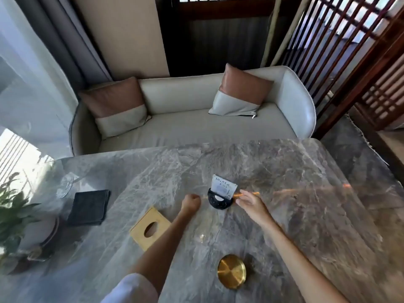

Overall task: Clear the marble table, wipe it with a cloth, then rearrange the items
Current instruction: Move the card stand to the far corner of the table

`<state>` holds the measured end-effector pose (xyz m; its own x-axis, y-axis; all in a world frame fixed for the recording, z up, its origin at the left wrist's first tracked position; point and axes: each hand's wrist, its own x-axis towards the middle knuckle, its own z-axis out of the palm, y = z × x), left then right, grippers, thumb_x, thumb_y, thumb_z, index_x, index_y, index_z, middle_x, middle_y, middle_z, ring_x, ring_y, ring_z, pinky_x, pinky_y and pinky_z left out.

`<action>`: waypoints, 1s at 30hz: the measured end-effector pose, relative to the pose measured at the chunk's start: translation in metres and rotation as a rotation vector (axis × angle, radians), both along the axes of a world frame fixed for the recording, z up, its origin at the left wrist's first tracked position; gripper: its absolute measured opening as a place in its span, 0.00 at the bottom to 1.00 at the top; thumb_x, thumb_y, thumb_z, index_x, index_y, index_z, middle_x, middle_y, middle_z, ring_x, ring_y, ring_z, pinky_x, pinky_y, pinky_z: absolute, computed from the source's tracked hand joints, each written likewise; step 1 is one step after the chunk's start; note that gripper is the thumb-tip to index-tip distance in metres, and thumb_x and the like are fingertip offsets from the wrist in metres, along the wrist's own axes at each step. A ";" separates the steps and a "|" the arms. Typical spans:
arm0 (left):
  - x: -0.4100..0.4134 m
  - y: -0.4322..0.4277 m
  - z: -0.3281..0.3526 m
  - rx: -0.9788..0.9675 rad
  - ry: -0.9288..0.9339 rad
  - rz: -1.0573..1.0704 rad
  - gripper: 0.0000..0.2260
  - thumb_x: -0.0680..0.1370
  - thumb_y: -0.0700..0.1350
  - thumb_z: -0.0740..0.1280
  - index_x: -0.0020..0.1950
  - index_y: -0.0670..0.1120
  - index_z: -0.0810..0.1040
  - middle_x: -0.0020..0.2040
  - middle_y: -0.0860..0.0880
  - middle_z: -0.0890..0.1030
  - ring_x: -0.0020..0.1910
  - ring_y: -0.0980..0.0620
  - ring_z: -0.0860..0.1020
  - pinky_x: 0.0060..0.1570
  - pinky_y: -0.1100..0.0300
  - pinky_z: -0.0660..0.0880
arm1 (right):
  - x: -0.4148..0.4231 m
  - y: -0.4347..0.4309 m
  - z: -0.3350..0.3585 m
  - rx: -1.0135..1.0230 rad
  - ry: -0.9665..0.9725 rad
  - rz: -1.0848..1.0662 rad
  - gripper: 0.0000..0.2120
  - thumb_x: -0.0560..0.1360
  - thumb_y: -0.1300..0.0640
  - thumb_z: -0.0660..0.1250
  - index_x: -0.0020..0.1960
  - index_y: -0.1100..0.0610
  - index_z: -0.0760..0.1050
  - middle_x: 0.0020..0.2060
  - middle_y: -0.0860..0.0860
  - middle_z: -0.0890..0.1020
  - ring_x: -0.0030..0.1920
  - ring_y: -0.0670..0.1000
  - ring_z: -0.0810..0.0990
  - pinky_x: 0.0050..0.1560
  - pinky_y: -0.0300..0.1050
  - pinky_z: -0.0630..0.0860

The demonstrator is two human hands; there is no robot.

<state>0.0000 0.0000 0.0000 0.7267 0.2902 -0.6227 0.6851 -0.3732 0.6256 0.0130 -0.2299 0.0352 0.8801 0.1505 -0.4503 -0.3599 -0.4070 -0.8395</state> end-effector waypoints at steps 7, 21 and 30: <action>0.032 -0.034 -0.023 -0.162 0.085 0.233 0.10 0.75 0.39 0.58 0.35 0.44 0.73 0.31 0.48 0.71 0.29 0.52 0.66 0.29 0.62 0.62 | 0.035 0.009 -0.001 -0.018 -0.133 0.151 0.21 0.77 0.60 0.69 0.70 0.57 0.72 0.62 0.49 0.79 0.60 0.43 0.79 0.65 0.40 0.75; 0.087 -0.105 -0.038 -0.169 0.110 0.318 0.14 0.78 0.37 0.57 0.33 0.47 0.68 0.30 0.48 0.66 0.28 0.54 0.62 0.23 0.64 0.59 | 0.088 -0.049 -0.012 -0.129 -0.363 0.157 0.14 0.78 0.60 0.64 0.62 0.56 0.80 0.56 0.51 0.84 0.56 0.46 0.82 0.51 0.27 0.70; 0.230 -0.279 -0.012 -0.440 0.114 0.024 0.13 0.78 0.47 0.58 0.58 0.45 0.76 0.51 0.47 0.78 0.51 0.48 0.77 0.41 0.64 0.76 | 0.206 -0.218 -0.013 -0.238 -0.455 -0.240 0.10 0.77 0.60 0.68 0.56 0.61 0.82 0.51 0.58 0.85 0.51 0.52 0.84 0.51 0.50 0.78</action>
<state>0.2302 -0.2793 -0.0125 0.6426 -0.0036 -0.7662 0.7640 -0.0720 0.6412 0.2188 -0.4479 0.0223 0.9904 -0.1371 -0.0151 -0.0895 -0.5555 -0.8267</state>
